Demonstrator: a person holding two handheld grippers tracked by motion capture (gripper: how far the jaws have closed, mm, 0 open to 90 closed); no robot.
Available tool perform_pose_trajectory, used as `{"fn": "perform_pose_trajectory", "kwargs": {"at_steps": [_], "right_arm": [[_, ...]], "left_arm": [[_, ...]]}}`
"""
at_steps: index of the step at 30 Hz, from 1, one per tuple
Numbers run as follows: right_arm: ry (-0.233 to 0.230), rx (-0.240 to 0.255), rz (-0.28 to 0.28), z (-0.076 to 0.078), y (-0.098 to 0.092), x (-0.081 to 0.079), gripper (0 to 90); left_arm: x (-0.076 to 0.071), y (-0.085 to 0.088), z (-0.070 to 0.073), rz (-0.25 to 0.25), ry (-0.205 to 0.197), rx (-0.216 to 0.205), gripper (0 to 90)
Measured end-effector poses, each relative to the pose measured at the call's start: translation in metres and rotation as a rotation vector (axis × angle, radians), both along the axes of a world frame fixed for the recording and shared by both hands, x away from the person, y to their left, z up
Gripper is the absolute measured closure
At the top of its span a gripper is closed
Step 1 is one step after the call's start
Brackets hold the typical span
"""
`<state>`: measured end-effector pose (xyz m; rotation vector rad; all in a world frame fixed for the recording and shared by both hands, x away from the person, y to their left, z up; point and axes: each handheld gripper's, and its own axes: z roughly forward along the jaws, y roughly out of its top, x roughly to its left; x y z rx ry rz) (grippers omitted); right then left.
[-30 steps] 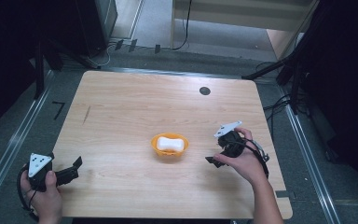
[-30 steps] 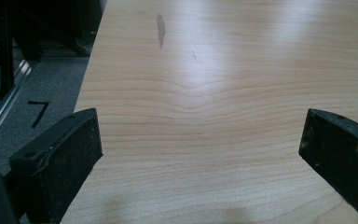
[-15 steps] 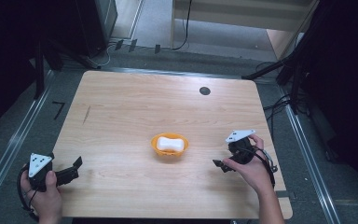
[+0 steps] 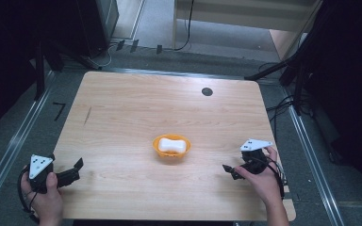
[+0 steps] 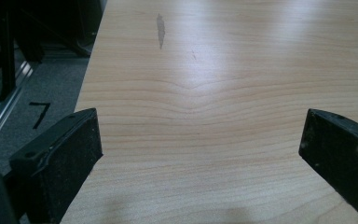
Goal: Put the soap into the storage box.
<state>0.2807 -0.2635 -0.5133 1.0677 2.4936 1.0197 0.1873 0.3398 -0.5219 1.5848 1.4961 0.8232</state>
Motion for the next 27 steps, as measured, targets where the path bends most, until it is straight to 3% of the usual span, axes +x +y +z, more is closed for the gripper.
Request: {"fn": "perform_pose_trajectory", "kwargs": {"at_steps": [11,27], "right_arm": [[-0.04,0.095,-0.114,-0.009,-0.03,-0.017,0.0],[-0.059,0.124,-0.189,-0.018,-0.055,-0.037,0.0]], "left_arm": [[0.0,0.0,0.0,0.0,-0.001,0.002,0.0],[0.0,0.0,0.0,-0.001,0.0,0.002,0.0]]}}
